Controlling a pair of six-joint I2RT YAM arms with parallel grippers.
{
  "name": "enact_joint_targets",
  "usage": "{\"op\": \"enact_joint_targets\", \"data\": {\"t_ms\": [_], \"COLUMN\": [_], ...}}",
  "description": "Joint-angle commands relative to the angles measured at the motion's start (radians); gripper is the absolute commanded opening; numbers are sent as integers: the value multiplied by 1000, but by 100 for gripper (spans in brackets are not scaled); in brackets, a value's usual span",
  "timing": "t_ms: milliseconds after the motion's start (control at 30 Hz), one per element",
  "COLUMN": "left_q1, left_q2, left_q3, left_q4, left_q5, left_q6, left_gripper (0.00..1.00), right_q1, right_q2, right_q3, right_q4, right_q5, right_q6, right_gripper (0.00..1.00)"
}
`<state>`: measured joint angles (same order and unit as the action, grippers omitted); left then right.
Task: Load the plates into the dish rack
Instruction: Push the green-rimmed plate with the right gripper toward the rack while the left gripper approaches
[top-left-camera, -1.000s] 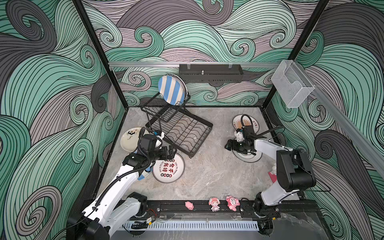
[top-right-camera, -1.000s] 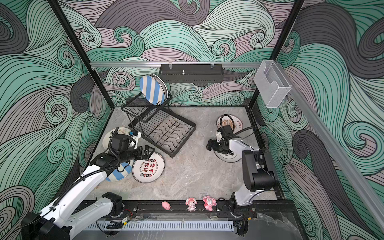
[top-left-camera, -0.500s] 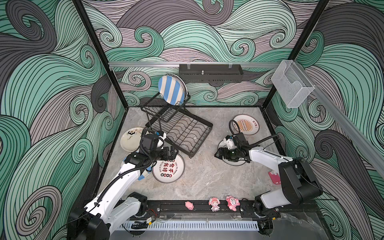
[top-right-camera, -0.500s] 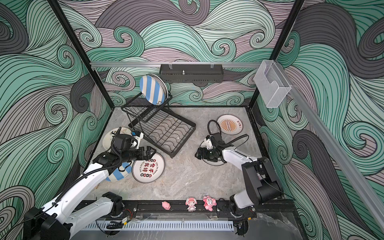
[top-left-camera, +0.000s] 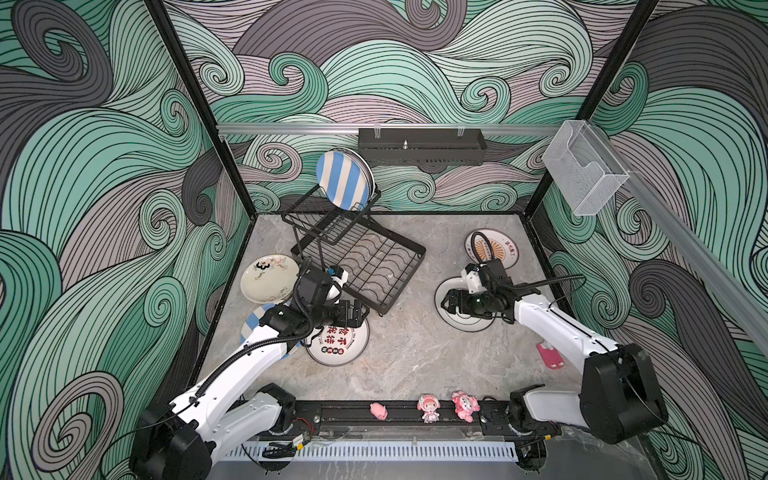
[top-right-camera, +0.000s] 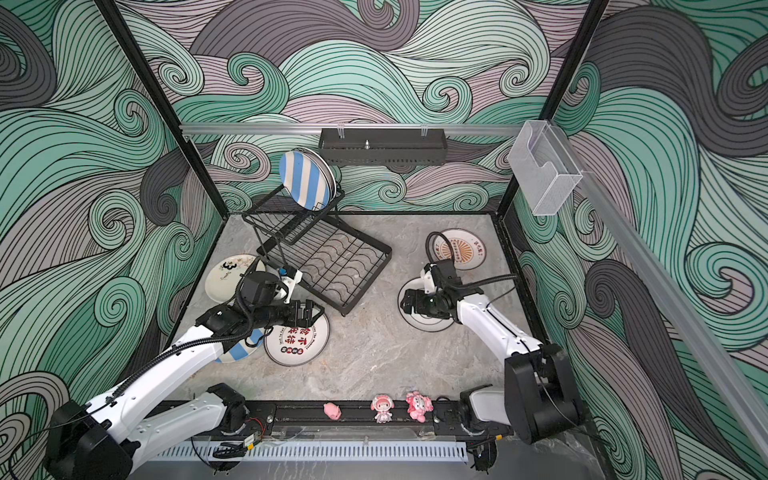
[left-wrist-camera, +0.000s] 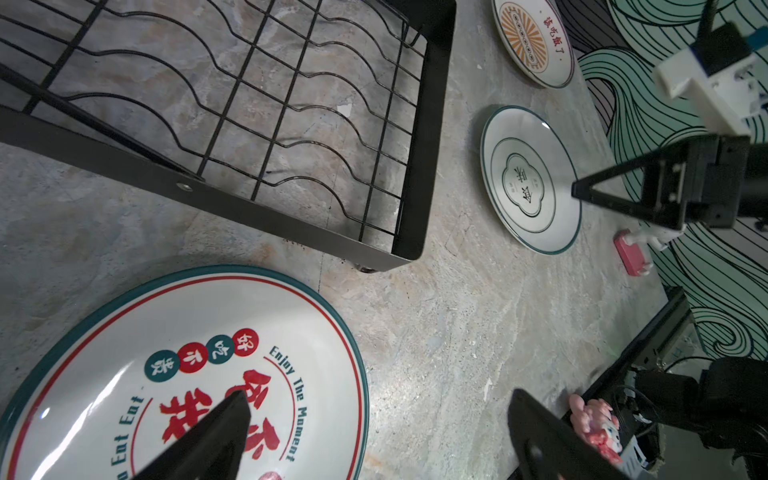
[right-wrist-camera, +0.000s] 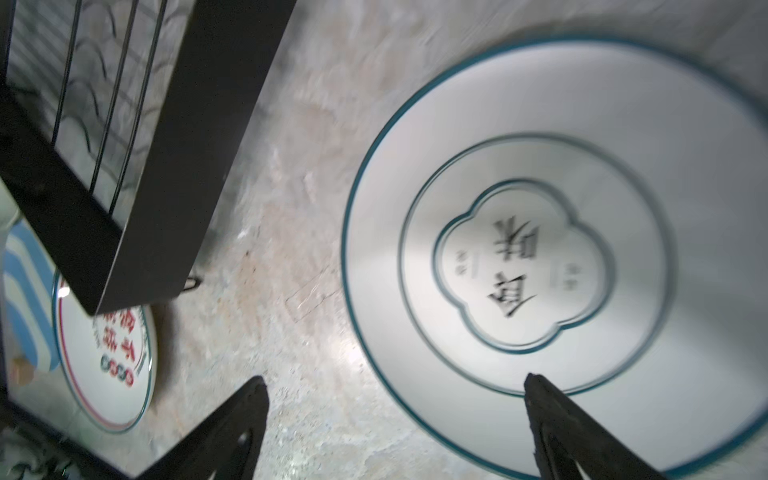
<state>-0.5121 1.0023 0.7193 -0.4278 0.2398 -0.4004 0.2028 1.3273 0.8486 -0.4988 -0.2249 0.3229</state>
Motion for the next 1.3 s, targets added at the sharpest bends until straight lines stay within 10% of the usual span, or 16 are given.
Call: {"op": "enact_joint_targets", "data": {"t_ms": [0, 433, 1267], "left_q1": [-29, -146, -259], "left_q2": [-8, 73, 383], "left_q3": [11, 35, 217], "left_q4": [27, 144, 249], "left_q5": [-25, 32, 64], "left_q6": [-10, 14, 123], "left_gripper": [99, 99, 99], "right_q1": [-82, -246, -353], "right_q2": [6, 265, 300], "right_q3": [27, 148, 57], "right_q4": [-58, 29, 98], "right_q5": [116, 13, -180], "right_q6": [-45, -112, -100], "right_gripper": [99, 100, 98]}}
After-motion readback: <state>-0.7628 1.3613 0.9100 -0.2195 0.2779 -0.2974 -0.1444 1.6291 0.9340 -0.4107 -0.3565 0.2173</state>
